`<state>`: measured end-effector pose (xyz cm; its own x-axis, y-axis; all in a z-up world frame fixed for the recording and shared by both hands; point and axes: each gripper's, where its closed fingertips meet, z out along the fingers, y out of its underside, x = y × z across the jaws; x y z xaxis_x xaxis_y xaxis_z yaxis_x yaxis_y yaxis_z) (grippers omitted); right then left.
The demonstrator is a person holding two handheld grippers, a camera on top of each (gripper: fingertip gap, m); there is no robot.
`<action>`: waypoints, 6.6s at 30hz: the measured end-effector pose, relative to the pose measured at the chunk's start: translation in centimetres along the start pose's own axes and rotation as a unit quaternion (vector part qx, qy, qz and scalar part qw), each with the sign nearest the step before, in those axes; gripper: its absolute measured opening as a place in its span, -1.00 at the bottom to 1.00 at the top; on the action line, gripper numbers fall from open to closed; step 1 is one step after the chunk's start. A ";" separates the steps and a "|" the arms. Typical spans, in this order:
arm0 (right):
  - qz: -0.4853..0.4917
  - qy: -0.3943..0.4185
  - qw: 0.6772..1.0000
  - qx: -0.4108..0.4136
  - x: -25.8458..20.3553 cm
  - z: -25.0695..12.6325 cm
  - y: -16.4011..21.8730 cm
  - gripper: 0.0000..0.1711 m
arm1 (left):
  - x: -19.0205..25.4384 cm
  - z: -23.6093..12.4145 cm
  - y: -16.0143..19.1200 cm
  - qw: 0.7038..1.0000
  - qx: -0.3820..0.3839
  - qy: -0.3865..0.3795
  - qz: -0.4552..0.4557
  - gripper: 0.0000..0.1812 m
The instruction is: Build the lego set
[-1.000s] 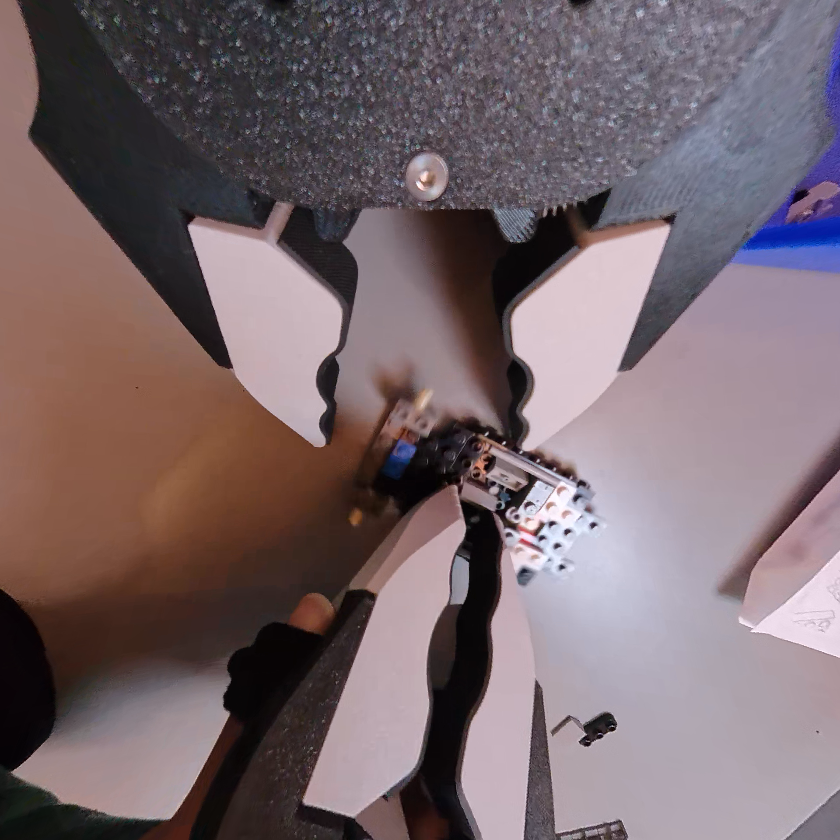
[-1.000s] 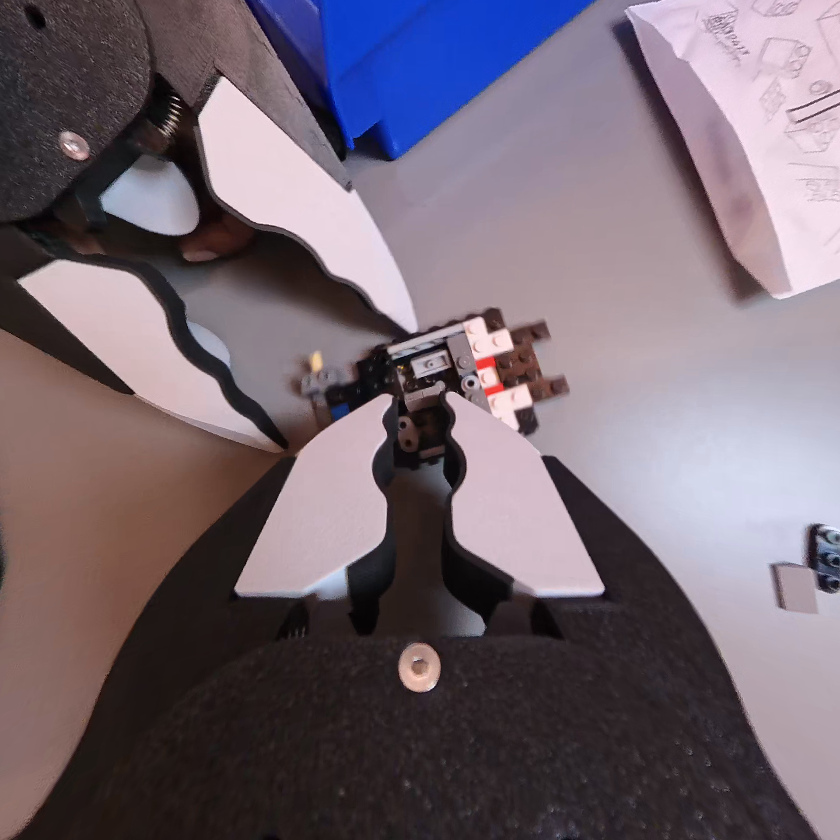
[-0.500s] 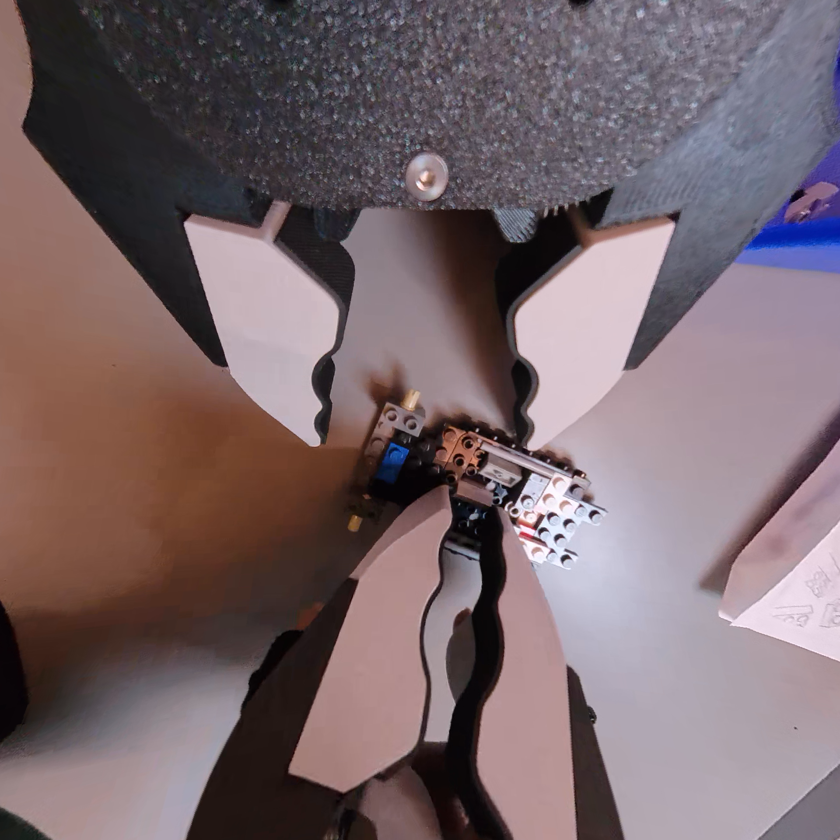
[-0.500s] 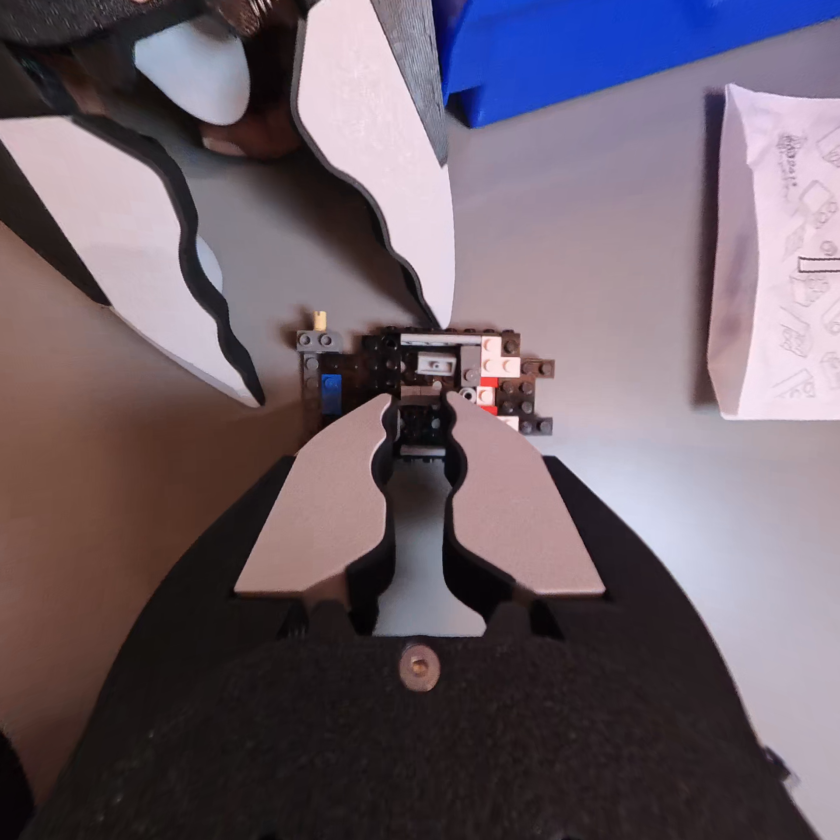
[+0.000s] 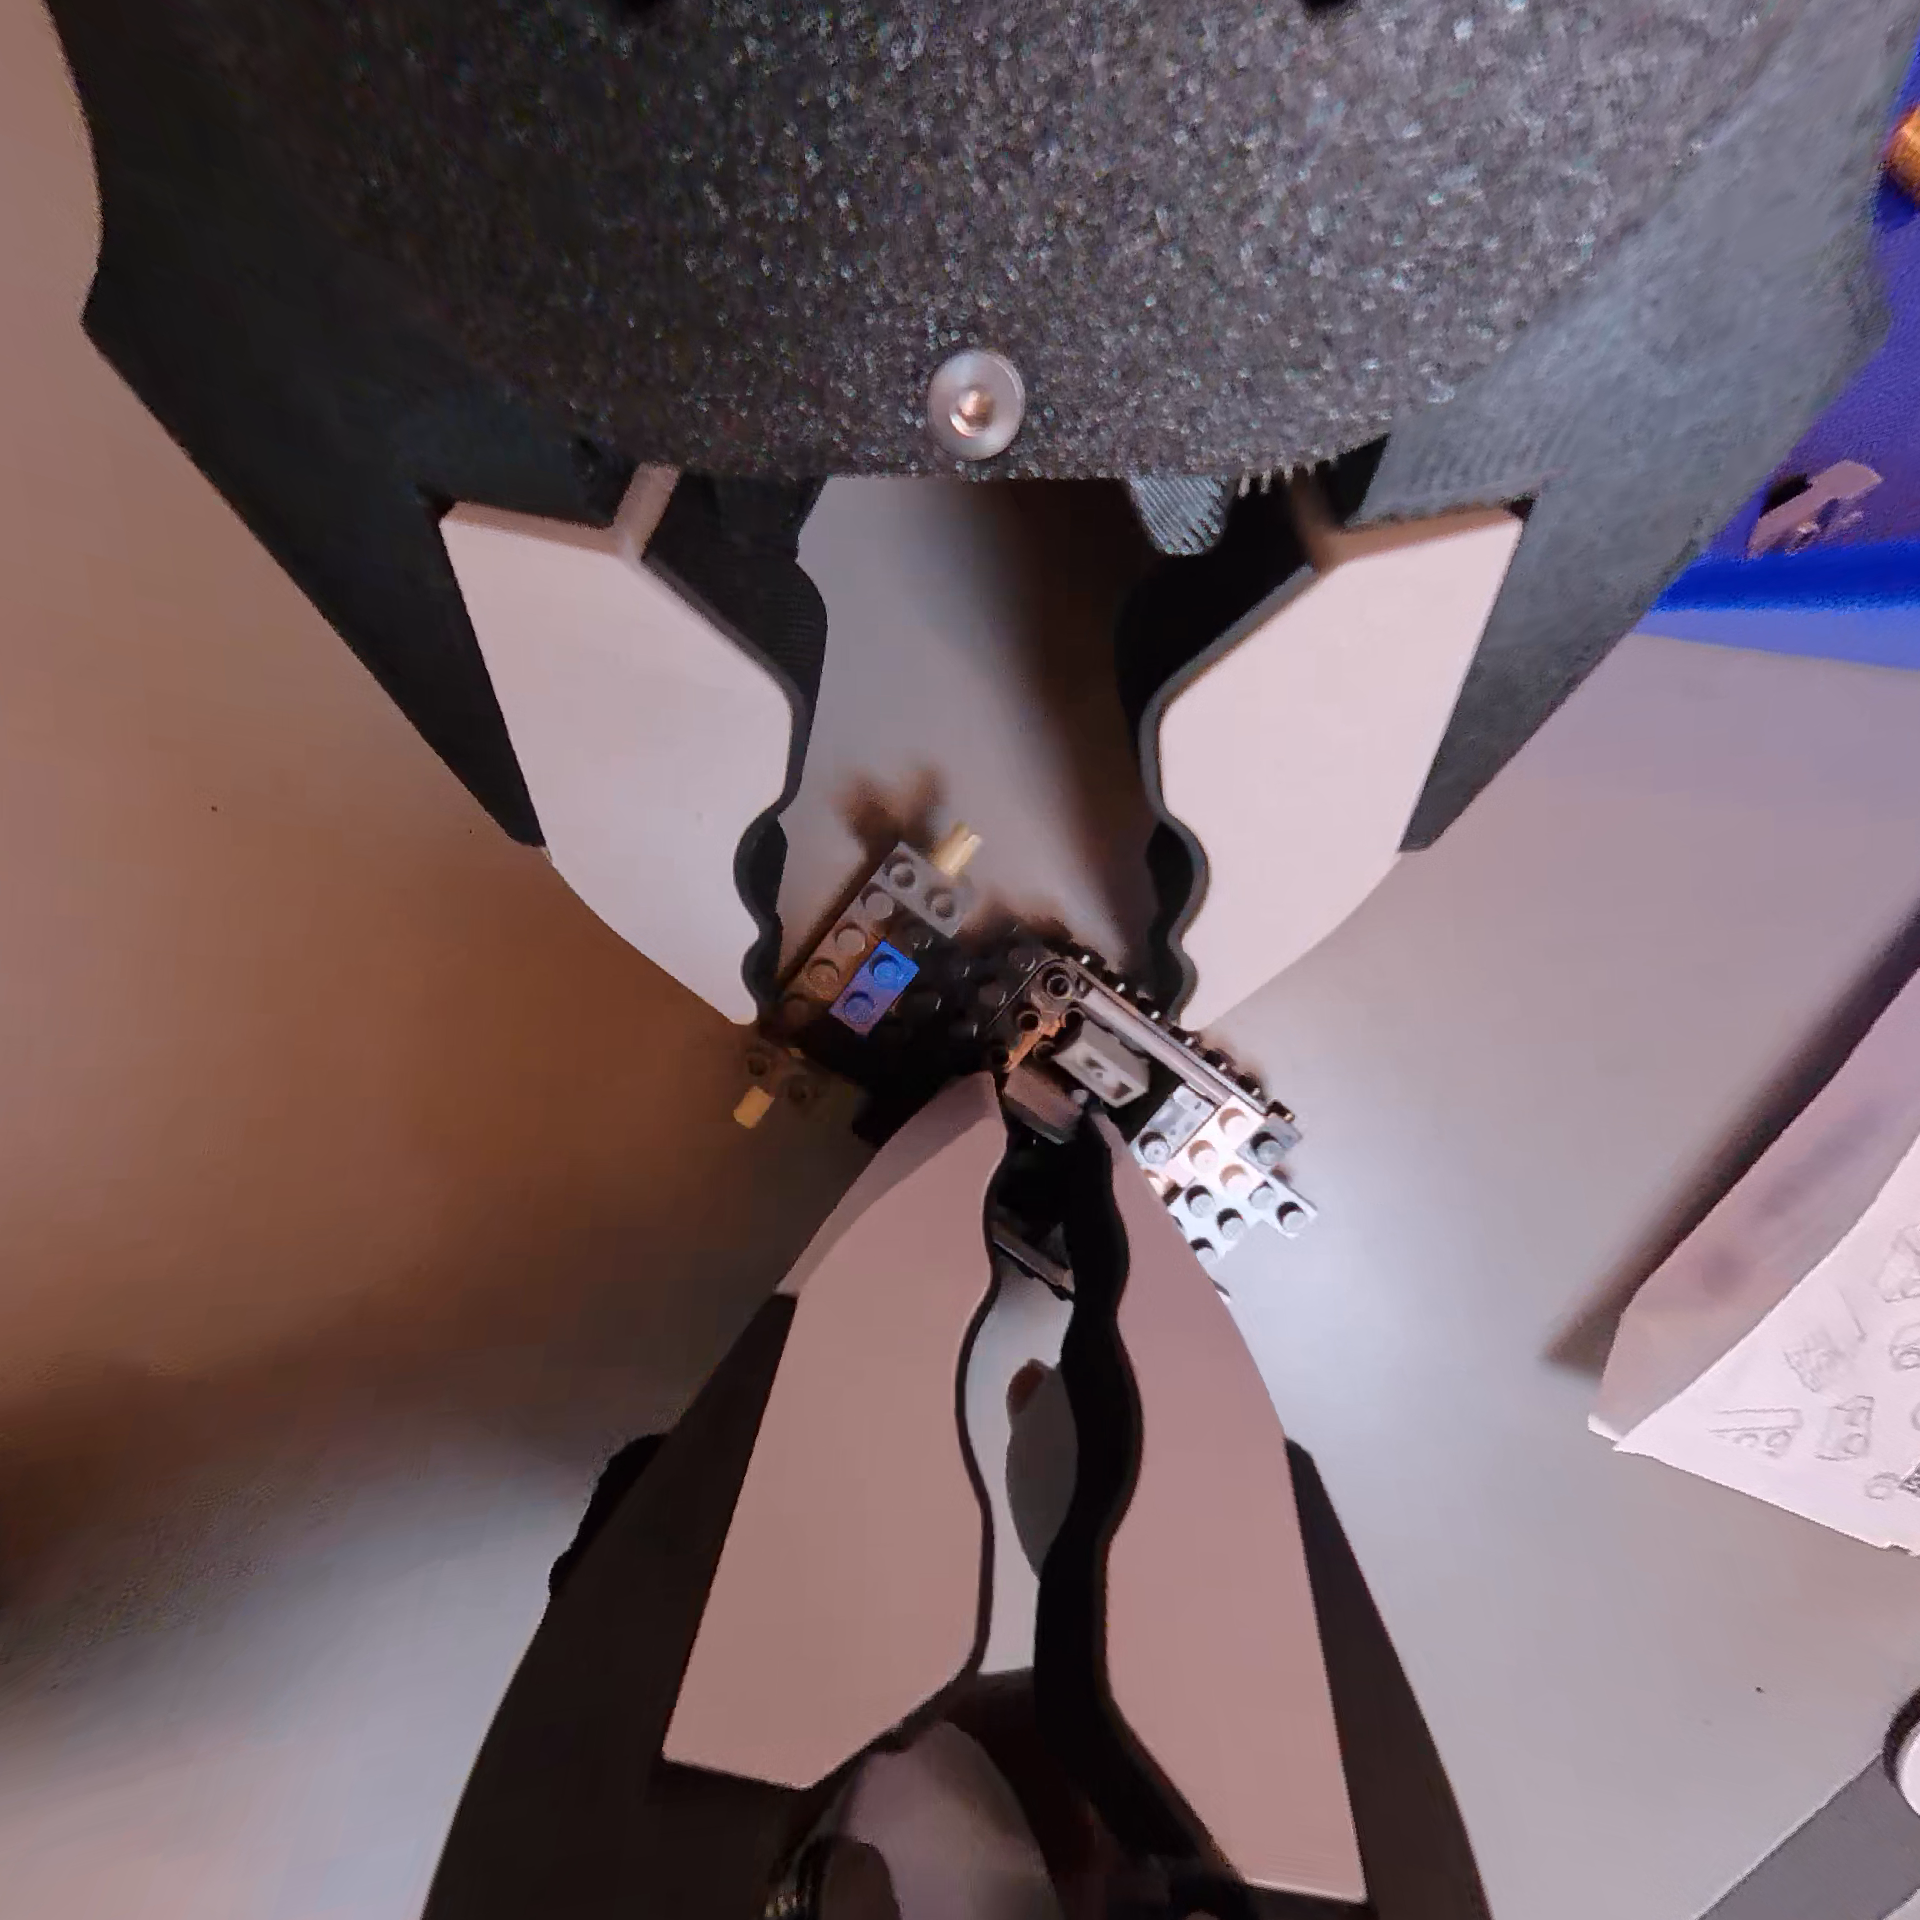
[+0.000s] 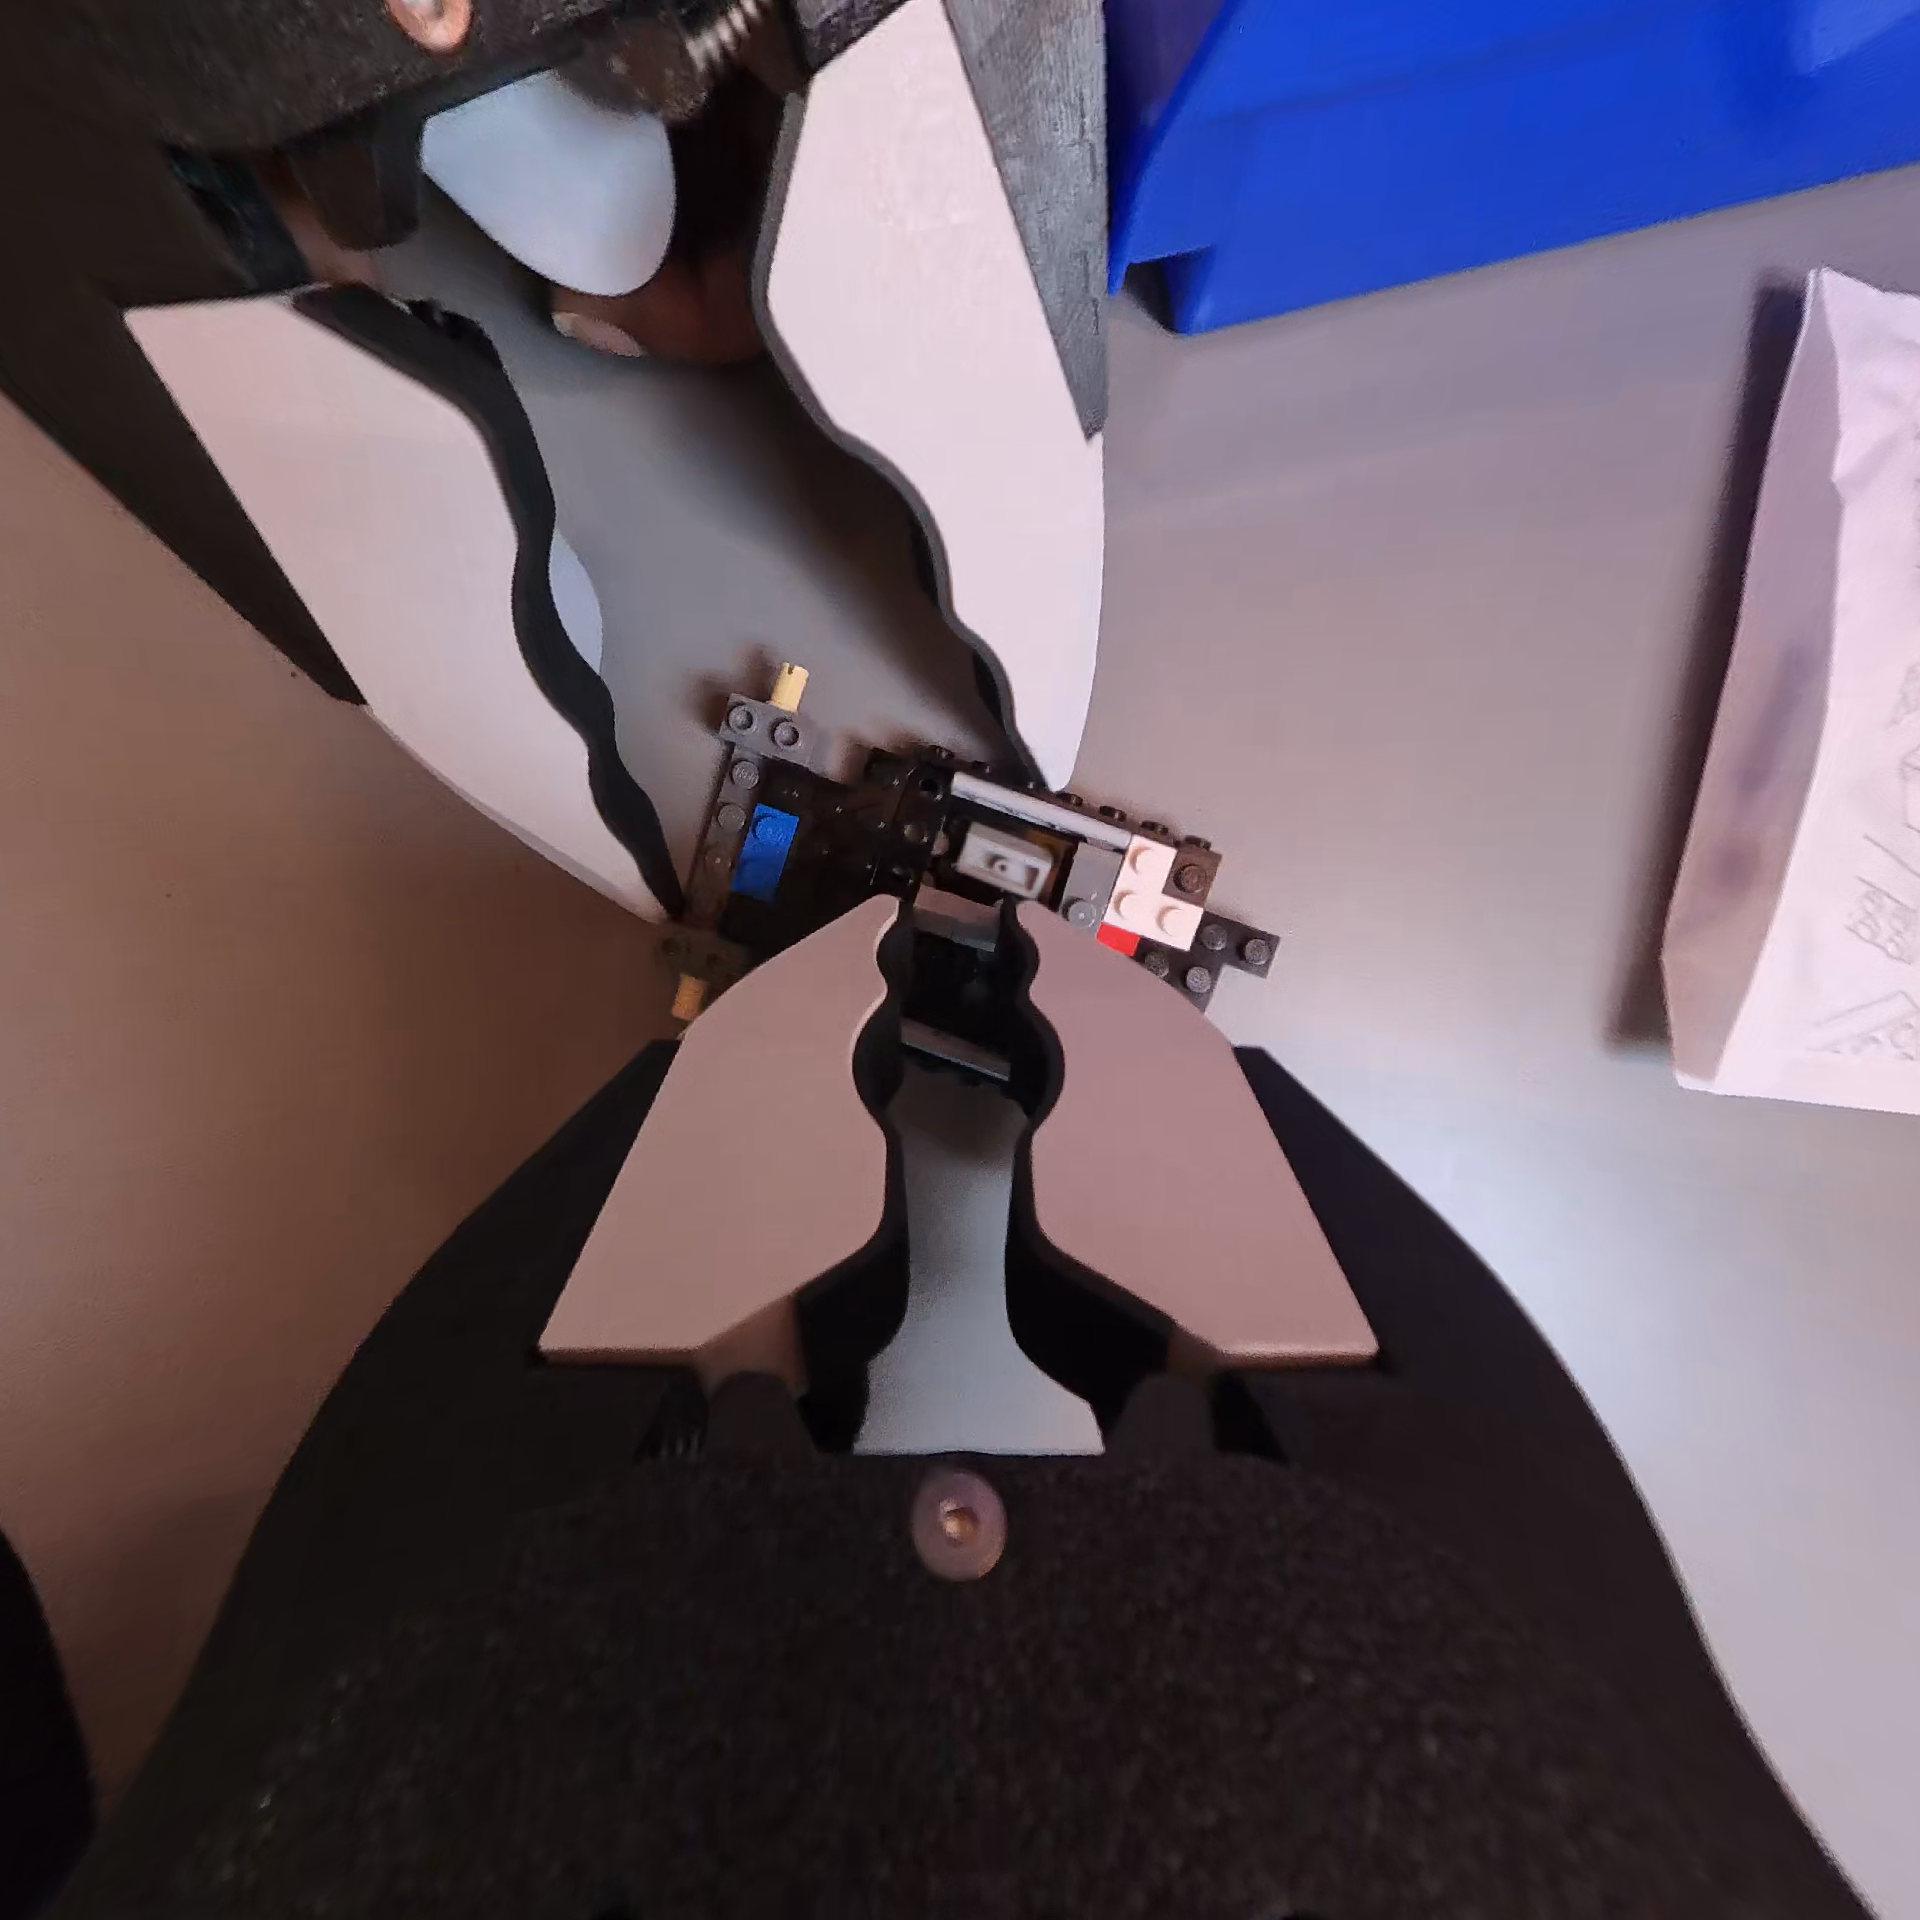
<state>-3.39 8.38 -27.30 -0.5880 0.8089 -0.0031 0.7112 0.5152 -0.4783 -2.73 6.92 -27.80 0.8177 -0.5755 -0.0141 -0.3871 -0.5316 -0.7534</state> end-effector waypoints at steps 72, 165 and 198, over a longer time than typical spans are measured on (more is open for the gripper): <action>0.071 -0.003 0.994 0.088 -4.9 -3.4 3.2 -0.76 | 1.7 1.7 -1.9 0.996 -0.008 0.035 0.086 -0.08; 0.036 0.134 0.877 0.459 -7.6 -9.4 -5.8 -0.91 | 6.3 -9.1 -8.1 0.900 0.292 0.315 -0.080 -0.89; 0.035 0.094 0.929 0.355 -8.8 -6.7 -4.6 -0.91 | 7.0 -7.5 -4.9 0.930 0.221 0.288 0.053 -0.91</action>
<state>1.10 0.74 -19.14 -0.4242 0.9032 0.0661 0.2719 0.1967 -0.9420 1.74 0.83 -19.27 0.3710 -0.9155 0.1558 -0.1351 -0.2192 -0.9663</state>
